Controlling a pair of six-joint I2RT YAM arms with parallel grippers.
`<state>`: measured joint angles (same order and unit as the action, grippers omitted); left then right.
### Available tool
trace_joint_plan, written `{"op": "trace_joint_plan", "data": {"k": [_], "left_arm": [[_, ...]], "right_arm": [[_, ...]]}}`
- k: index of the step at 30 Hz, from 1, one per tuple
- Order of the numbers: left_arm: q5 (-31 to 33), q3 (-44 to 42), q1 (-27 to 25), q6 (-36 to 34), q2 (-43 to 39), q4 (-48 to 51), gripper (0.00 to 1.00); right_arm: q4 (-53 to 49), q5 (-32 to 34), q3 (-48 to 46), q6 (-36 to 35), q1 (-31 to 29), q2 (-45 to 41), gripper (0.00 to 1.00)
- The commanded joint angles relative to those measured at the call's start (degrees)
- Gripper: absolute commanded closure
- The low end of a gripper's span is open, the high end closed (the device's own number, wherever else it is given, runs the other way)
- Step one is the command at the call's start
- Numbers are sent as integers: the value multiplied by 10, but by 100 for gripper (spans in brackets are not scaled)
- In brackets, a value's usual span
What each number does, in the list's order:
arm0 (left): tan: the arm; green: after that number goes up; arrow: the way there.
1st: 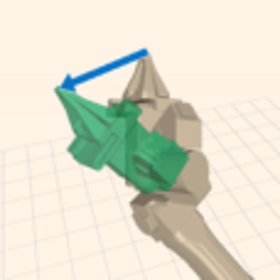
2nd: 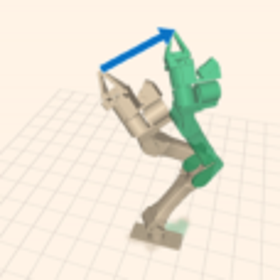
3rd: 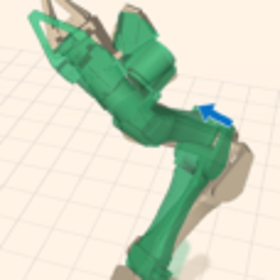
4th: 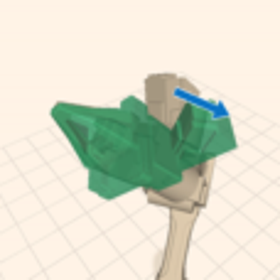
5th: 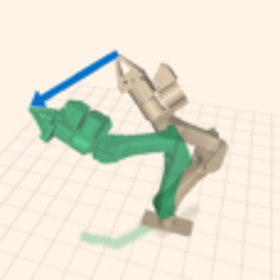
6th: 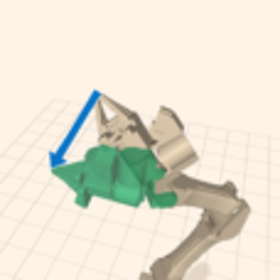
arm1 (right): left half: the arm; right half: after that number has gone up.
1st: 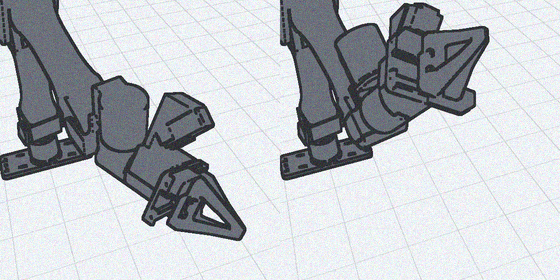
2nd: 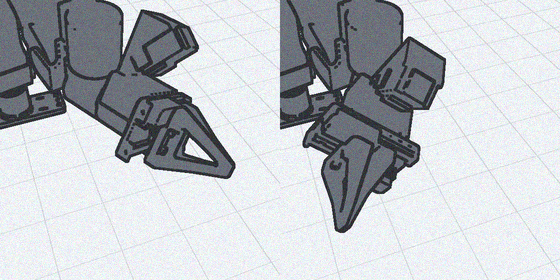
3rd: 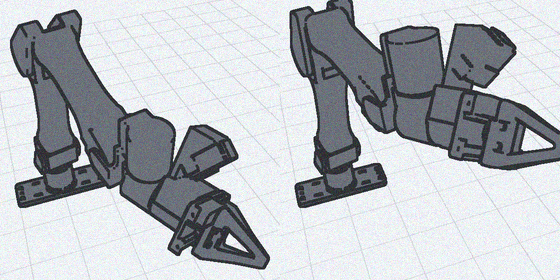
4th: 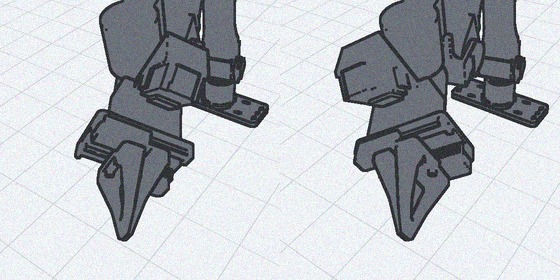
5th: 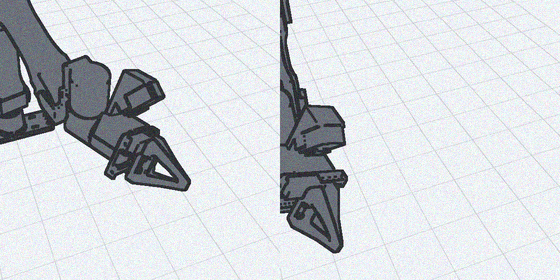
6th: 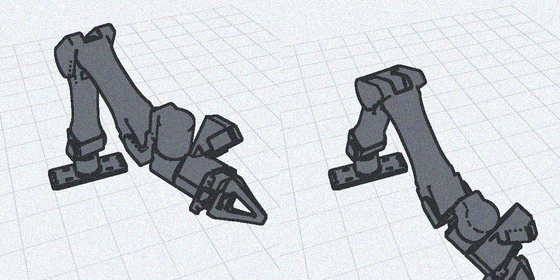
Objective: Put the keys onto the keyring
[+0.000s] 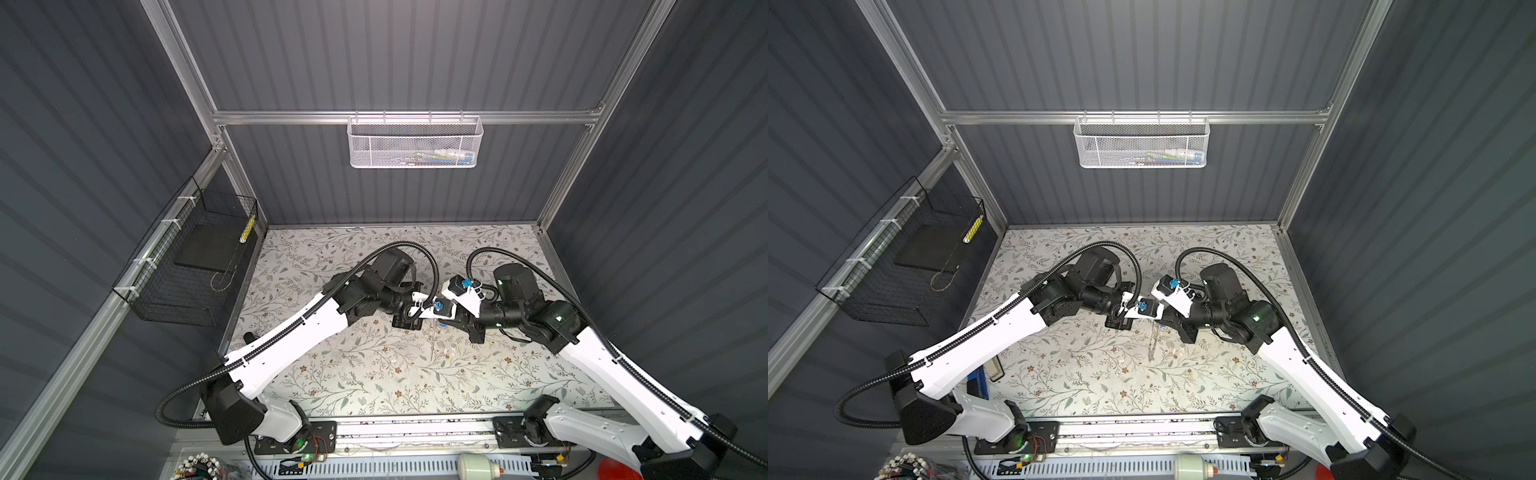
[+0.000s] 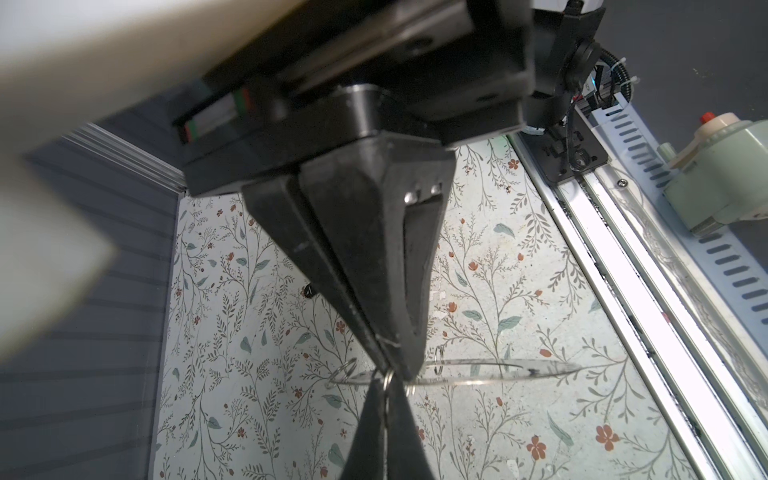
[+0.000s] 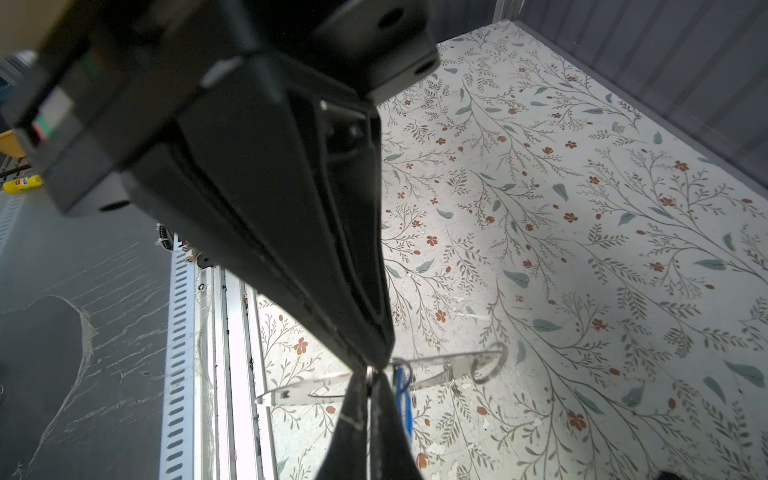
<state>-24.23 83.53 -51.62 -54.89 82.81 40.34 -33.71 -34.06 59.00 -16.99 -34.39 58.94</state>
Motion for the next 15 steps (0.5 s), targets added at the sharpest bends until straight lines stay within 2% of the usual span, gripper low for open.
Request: {"op": "trace_joint_plan", "data": {"k": [1,3,6,7,9,12,15], "left_arm": [[-23,15,-5,-6,13,26,100],[-29,16,-5,0,13,26,100],[-41,11,-3,17,6,18,100],[-45,5,-3,20,1,12,100],[-63,-6,2,34,-10,-5,100],[-128,-56,38,92,-40,-83,100],[-191,-103,72,163,-70,-178,100]], "right_arm": [[38,-14,16,0,1,-9,100],[40,-8,15,0,0,-11,98],[42,17,6,-6,1,-26,87],[53,33,-4,-6,1,-37,80],[84,59,-37,-1,1,-64,73],[111,89,-74,6,1,-99,65],[163,110,-114,27,1,-141,61]]}}
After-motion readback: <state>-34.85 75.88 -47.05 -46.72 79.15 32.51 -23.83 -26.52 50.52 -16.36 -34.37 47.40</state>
